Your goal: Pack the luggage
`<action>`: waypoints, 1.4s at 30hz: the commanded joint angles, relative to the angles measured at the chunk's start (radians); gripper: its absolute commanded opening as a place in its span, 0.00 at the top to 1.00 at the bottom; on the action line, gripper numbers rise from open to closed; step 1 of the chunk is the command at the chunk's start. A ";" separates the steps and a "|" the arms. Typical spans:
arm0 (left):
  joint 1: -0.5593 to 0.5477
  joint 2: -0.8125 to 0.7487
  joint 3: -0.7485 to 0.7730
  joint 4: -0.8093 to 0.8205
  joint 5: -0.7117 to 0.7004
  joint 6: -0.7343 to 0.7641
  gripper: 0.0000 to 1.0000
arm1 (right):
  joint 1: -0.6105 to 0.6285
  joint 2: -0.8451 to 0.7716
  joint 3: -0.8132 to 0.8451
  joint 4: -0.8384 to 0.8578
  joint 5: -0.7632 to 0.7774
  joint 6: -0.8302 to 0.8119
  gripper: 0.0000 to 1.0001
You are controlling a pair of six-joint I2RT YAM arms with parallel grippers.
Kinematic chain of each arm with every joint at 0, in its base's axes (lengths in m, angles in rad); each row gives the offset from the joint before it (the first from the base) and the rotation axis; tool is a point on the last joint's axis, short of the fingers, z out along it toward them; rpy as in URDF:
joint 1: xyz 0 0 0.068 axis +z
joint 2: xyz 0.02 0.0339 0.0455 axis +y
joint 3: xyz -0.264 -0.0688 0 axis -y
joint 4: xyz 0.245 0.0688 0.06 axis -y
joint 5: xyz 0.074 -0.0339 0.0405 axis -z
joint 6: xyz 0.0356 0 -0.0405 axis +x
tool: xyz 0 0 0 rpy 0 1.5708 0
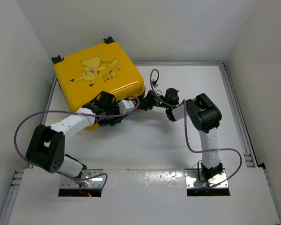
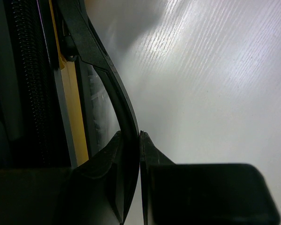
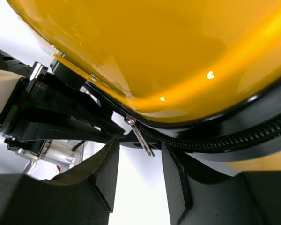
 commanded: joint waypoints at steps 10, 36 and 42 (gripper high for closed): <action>-0.027 -0.051 0.034 0.005 0.153 -0.050 1.00 | 0.033 0.003 0.102 0.072 0.111 0.007 0.86; 0.038 -0.244 -0.123 -0.150 -0.060 0.045 1.00 | -0.110 -0.266 -0.162 -0.193 0.416 -0.398 1.00; 0.072 -0.253 -0.141 -0.159 -0.070 0.125 1.00 | -0.142 -0.183 -0.020 -0.233 0.515 -0.456 1.00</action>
